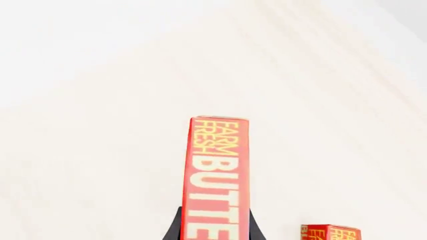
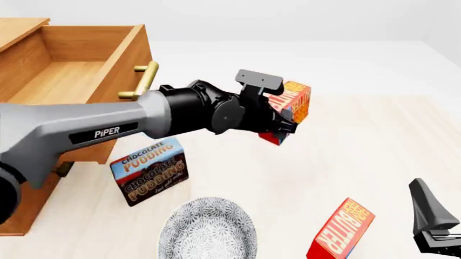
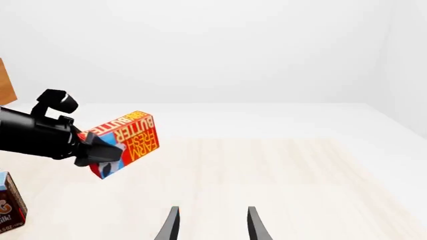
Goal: Put the butter at the front in the top drawer of the cabinet and close it.
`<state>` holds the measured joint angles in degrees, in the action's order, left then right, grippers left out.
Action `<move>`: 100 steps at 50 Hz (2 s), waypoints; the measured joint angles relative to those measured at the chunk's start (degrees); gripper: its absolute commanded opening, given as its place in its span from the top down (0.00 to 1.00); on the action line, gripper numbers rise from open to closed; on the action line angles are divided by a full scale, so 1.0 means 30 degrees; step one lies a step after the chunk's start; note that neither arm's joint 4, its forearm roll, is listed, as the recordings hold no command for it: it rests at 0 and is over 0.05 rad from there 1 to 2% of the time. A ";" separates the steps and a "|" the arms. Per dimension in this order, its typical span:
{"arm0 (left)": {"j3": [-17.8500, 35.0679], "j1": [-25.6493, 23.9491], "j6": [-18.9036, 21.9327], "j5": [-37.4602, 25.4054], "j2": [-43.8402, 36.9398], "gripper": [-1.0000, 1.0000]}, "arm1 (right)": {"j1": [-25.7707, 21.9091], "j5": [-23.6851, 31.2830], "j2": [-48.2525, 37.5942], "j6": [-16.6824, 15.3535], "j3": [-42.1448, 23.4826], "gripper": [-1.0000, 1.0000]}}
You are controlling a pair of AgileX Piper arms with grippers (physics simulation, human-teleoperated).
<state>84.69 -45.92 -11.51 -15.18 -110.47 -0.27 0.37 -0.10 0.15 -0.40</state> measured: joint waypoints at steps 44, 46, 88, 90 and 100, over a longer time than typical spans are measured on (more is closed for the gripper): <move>0.0241 0.4239 0.2755 -0.6448 0.6773 1.00 | -0.0004 0.0045 0.0018 -0.0003 -0.0028 0.00; 0.0327 0.4452 0.2847 -0.6688 0.6976 1.00 | -0.0005 0.0047 0.0018 -0.0003 -0.0030 0.00; 0.1449 0.9186 0.3814 -1.0949 1.0430 1.00 | -0.0006 0.0020 0.0008 0.0006 -0.0010 0.00; 0.1447 0.9375 0.3818 -1.1068 1.0552 1.00 | -0.0006 0.0021 0.0009 0.0006 -0.0011 0.00; 0.1159 1.0307 0.3688 -1.1423 1.1266 1.00 | -0.0005 0.0026 0.0013 0.0005 -0.0012 0.00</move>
<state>88.16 -15.00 -0.45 -49.45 -76.68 -0.29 0.45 -0.06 0.16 -0.43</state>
